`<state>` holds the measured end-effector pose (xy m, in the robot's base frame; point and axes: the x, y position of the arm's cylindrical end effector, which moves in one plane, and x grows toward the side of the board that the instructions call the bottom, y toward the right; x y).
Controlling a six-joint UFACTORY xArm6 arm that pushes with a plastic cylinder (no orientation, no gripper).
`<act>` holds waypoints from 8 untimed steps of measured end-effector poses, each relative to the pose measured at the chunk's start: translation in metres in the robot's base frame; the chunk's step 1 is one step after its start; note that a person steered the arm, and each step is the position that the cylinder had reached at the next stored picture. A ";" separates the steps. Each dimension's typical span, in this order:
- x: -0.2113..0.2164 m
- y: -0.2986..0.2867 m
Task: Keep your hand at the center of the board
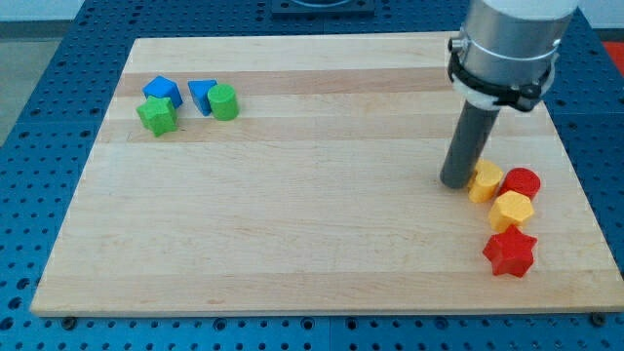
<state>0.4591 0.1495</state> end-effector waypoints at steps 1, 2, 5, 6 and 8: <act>-0.036 -0.003; -0.040 0.011; -0.027 -0.011; -0.027 -0.015; -0.011 -0.103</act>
<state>0.4478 0.0462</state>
